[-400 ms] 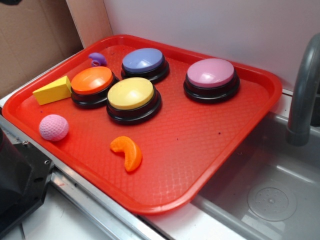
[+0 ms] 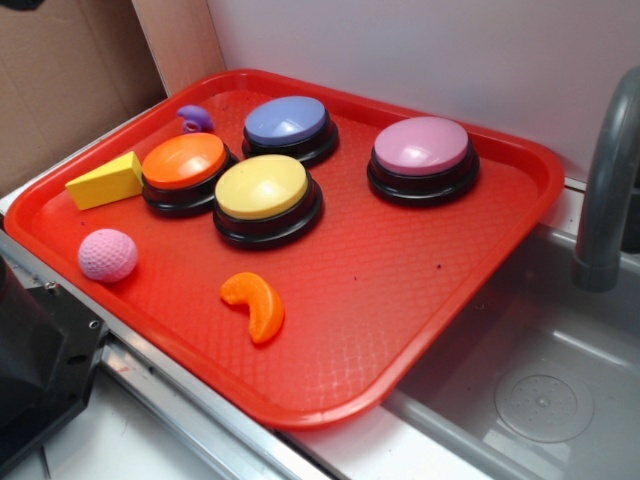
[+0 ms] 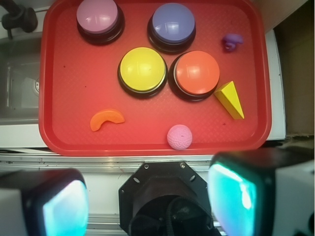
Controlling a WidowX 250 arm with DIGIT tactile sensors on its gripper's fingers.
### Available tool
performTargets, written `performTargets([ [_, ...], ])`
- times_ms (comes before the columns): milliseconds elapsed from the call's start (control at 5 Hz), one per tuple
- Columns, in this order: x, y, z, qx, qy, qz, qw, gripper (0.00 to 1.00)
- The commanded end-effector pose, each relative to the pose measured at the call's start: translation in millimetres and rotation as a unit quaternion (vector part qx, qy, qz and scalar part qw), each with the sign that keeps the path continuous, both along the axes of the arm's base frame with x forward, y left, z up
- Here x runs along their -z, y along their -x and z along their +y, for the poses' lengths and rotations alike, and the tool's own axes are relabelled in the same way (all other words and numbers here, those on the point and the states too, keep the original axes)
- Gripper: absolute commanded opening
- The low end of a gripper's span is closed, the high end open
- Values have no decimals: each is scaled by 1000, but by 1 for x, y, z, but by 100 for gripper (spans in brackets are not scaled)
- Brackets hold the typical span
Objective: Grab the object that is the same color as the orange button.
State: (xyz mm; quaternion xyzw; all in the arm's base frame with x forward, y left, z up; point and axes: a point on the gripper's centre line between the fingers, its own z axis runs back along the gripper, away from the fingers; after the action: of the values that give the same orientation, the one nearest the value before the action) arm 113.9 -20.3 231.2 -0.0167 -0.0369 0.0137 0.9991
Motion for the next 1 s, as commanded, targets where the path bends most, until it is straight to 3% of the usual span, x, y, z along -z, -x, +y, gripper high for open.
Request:
performTargets([
  [0, 31, -11, -38, -118, 10, 0, 993, 100],
  [200, 58, -20, -48, -198, 5, 0, 980, 100],
  [400, 91, -35, -56, -247, 33, -8, 968, 100],
  [600, 120, -48, -62, -294, 11, -17, 956, 100],
  [800, 142, -56, -69, -313, 29, -25, 949, 100],
])
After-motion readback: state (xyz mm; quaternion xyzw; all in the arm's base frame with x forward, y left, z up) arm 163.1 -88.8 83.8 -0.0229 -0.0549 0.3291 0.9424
